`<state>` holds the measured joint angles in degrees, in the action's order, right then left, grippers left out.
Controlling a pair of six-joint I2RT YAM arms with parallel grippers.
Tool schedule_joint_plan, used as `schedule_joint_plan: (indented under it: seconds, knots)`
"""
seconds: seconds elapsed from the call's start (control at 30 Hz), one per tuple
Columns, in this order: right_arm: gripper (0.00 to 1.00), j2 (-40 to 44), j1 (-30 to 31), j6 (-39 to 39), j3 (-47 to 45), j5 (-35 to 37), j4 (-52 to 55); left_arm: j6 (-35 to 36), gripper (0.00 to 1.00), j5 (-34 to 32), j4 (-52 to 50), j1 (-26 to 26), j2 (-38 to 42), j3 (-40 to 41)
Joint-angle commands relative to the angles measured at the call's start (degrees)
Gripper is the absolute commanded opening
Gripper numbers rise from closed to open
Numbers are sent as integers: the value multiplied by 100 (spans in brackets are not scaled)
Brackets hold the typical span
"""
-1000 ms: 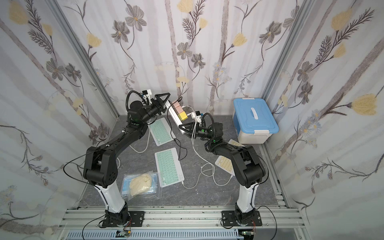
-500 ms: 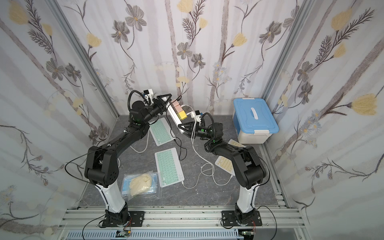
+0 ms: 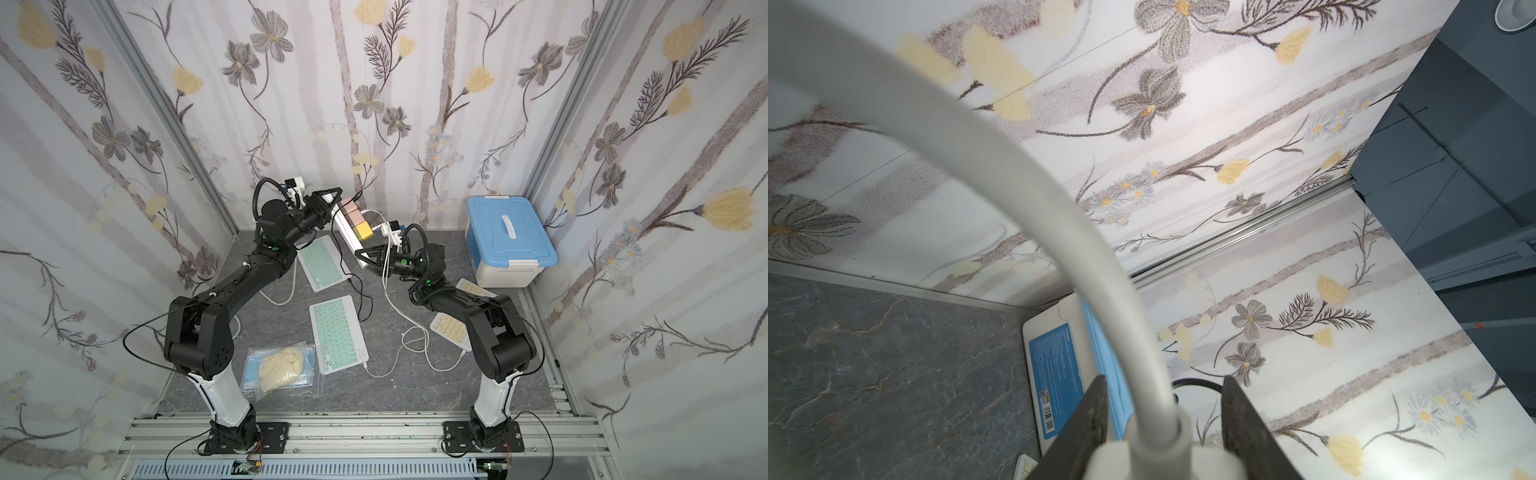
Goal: Unplug the wireless keyboard
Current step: Pick up the socket from the center of the board.
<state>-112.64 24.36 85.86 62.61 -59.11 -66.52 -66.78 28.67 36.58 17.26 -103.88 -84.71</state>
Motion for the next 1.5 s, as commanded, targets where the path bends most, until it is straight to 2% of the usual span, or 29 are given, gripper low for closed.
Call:
schedule_joint_plan:
  seconds: [0.0,0.1,0.2,0.37,0.5,0.63,0.7,1.03,1.17,1.33,1.47]
  knots:
    - [48,74,-51,-742,-22,178,638,556,0,337,201,-33,47,-139]
    - [64,235,-156,-1477,-170,241,1479,523,0,442,160,-131,29,-219]
    - [70,372,-277,-1899,-344,225,1949,517,0,514,193,-170,7,-287]
    - [75,373,-556,-1888,-656,211,2044,115,0,706,780,-170,-179,-415]
    - [76,287,-821,-2248,-642,262,2627,-180,0,804,1150,-170,-269,-481]
    - [79,169,-932,-3355,-147,546,4312,-160,0,855,1176,-160,-203,-490]
    - [79,66,-965,-3604,24,746,4766,-159,0,901,1178,-154,-158,-503]
    - [75,-202,-1387,-3798,340,1403,5172,-143,0,1195,1139,-134,-11,-514]
    - [74,-65,-1531,-4008,569,1736,5490,-68,0,1463,1179,-102,29,-494]
    - [75,132,-2030,-4074,698,2092,5657,154,0,1833,1051,-108,95,-509]
    - [72,354,-2268,-4323,788,2053,5633,357,0,2074,946,-70,144,-527]
